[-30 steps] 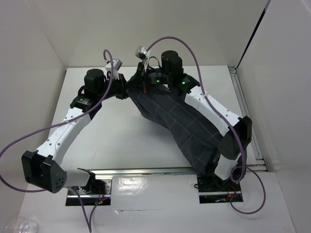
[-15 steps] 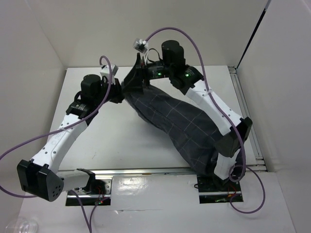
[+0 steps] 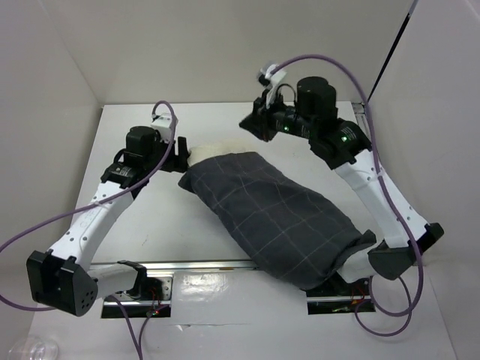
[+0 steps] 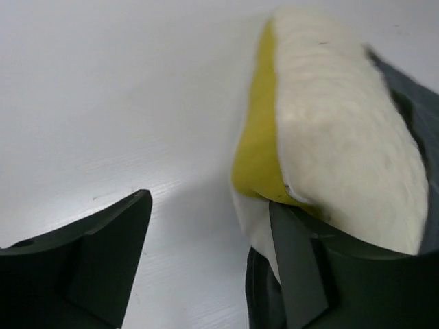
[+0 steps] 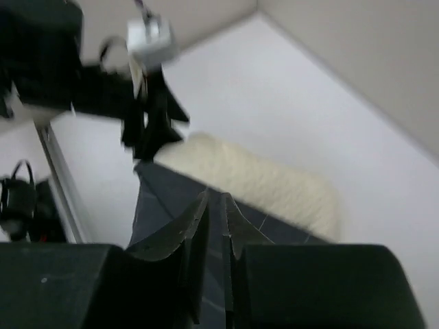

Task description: Put the pillow into the pillowcase

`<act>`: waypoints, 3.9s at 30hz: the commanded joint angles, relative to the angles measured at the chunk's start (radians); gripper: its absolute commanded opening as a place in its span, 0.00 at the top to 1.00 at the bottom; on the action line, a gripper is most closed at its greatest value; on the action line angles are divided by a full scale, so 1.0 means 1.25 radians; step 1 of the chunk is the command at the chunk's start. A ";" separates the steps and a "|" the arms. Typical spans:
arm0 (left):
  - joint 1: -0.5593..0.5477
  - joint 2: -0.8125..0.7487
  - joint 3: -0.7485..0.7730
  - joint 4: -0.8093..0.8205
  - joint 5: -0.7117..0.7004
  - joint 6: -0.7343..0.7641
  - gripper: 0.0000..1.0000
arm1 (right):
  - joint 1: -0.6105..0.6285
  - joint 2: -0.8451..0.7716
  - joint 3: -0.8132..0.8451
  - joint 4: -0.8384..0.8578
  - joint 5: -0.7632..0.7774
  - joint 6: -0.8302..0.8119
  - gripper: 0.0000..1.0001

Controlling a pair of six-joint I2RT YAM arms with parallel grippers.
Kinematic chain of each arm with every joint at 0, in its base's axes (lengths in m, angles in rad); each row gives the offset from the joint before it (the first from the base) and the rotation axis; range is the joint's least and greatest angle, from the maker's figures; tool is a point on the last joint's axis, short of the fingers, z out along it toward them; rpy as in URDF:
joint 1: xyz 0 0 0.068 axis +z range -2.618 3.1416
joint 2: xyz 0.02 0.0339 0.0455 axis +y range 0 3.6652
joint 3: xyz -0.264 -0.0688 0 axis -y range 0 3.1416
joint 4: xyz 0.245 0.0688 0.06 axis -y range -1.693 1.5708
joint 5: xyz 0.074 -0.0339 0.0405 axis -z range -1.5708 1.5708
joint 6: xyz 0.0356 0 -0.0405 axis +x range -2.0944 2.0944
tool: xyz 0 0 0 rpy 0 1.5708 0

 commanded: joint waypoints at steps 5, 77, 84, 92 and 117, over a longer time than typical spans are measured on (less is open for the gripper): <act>0.046 0.091 0.085 -0.019 -0.181 0.062 0.12 | -0.053 0.113 -0.015 -0.365 -0.045 -0.051 0.85; -0.048 0.802 0.683 -0.391 0.489 0.406 1.00 | -0.307 0.869 0.453 -0.543 0.012 0.094 1.00; -0.022 0.714 0.583 -0.391 0.496 0.390 1.00 | -0.240 0.914 0.543 -0.461 -0.026 0.087 1.00; -0.014 0.595 0.453 -0.417 0.520 0.390 1.00 | -0.168 0.943 0.568 -0.341 -0.005 0.079 1.00; 0.108 0.432 0.356 -0.198 0.198 0.134 0.26 | -0.125 0.639 0.324 -0.380 -0.070 0.003 0.49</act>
